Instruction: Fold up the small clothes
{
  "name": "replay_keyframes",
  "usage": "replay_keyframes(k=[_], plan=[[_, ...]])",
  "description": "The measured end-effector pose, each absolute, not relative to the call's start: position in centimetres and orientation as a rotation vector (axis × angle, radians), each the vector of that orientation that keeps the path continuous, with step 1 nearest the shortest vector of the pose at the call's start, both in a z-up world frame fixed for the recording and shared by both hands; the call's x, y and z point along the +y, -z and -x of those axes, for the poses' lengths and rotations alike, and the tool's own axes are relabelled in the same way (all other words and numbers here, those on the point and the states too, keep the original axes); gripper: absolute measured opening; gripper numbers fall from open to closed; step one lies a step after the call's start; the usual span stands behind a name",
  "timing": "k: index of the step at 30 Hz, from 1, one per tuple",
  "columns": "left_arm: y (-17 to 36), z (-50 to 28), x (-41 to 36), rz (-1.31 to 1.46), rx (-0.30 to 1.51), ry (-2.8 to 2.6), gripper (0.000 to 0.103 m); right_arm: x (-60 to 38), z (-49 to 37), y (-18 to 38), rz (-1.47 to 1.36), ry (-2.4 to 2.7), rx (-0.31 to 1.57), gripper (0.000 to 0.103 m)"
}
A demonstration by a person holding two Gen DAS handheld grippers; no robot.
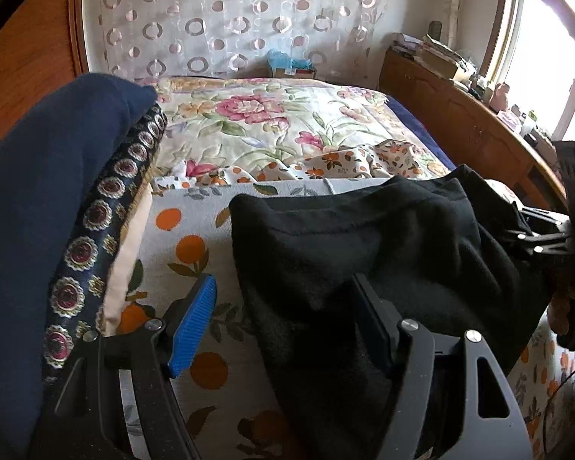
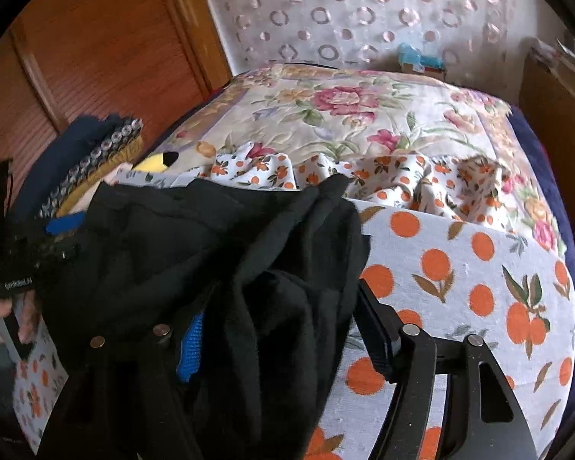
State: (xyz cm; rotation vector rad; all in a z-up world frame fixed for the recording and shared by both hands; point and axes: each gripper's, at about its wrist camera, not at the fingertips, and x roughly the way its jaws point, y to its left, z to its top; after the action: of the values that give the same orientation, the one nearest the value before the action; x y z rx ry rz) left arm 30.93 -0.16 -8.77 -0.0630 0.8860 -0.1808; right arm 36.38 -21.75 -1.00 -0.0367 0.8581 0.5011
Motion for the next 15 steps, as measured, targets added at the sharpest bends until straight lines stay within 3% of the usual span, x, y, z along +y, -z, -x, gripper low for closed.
replay_keyframes(k=[6, 15], plan=[[9.2, -30.9, -0.2, 0.079, 0.901, 0.187, 0.073, -21.9, -35.7, 1.2, 0.040, -0.607, 0.848, 0.026], [8.7, -31.7, -0.6, 0.072, 0.905, 0.215, 0.073, -25.0, -34.1, -1.5, 0.052, -0.624, 0.724, 0.019]])
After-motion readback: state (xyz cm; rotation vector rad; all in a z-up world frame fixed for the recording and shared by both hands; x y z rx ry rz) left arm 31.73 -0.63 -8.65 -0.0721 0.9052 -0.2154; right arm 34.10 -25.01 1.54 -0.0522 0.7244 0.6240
